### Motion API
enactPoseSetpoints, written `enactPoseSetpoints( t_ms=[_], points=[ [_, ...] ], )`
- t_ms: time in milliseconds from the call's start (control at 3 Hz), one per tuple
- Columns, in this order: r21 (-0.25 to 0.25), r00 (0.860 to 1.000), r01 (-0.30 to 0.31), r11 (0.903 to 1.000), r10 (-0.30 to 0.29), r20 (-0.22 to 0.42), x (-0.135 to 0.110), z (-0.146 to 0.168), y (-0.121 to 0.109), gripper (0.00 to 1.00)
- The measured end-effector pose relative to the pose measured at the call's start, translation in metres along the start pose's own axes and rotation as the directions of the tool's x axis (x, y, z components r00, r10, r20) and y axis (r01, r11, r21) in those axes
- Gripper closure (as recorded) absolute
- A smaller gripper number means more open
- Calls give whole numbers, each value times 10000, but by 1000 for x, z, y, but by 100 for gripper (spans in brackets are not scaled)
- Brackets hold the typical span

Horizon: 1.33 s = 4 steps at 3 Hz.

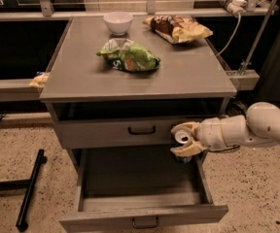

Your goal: Pick pepsi can from middle drawer and place on counter

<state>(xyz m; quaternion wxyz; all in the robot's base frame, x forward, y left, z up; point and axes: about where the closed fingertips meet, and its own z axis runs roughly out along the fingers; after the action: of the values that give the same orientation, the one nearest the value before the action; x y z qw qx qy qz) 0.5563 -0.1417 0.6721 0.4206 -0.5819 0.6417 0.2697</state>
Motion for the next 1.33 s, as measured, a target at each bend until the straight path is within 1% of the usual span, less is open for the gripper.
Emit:
enactPoseSetpoints(
  t_ms=[333, 667, 1000, 1333],
  points=[
    [124, 9991, 368, 9992, -370, 210, -57, -34, -13, 100],
    [342, 9972, 697, 9970, -705, 231, -136, -84, -31, 100],
    [1045, 9919, 1241, 9868, -1263, 145, -230, -142, -49, 100],
    [1435, 9883, 1459, 9788, -1509, 244, -248, -158, -58, 100]
  ],
)
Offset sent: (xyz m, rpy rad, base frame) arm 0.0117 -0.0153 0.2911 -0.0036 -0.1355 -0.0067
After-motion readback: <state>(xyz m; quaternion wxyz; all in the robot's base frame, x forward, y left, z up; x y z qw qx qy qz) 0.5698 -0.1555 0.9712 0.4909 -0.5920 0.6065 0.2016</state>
